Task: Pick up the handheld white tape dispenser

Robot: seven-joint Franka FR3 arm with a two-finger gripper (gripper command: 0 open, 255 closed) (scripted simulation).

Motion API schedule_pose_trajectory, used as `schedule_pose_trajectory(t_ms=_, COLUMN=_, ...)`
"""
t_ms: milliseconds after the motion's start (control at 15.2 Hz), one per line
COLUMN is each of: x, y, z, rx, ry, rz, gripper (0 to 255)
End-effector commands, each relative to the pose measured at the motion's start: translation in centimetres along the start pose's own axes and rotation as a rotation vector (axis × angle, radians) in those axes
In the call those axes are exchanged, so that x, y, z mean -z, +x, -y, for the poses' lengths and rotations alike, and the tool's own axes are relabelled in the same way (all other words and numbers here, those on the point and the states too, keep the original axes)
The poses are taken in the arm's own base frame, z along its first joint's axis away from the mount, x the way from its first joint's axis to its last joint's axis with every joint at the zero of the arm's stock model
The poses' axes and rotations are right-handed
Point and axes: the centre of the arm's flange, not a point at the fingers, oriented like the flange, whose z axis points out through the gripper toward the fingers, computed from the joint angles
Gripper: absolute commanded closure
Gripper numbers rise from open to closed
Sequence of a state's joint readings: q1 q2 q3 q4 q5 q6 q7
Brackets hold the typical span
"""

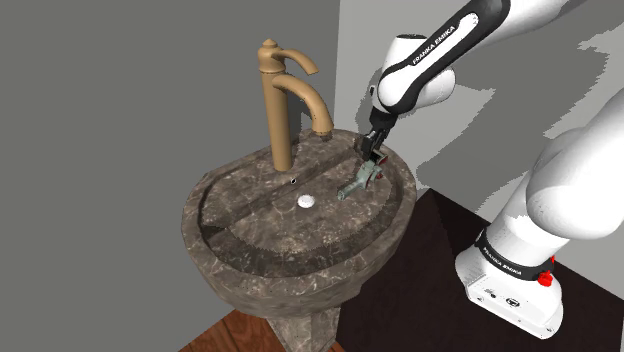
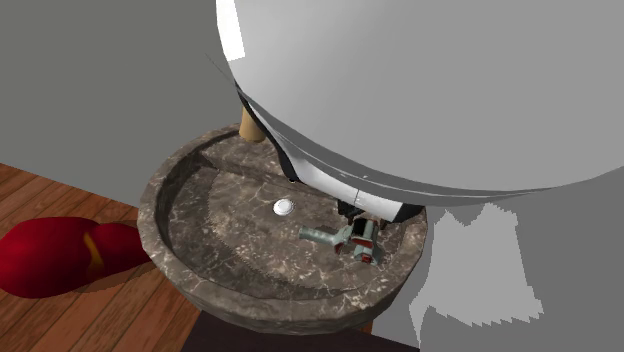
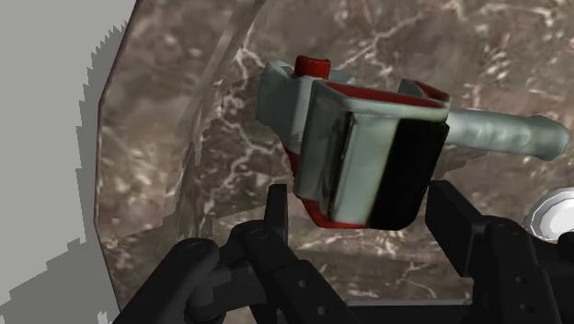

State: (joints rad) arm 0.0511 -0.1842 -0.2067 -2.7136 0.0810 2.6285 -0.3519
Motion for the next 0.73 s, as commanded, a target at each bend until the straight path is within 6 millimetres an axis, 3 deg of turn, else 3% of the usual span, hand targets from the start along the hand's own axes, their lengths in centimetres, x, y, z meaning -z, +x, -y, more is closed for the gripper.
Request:
schedule_pose_trajectory(t_ms=0, x=-0.1, y=0.0, z=0.0, rx=0.0, ry=0.0, rz=0.002, gripper=255)
schedule_pose_trajectory(t_ms=660, x=4.6, y=0.5, z=0.3, rx=0.0, ry=0.0, rz=0.002, gripper=255)
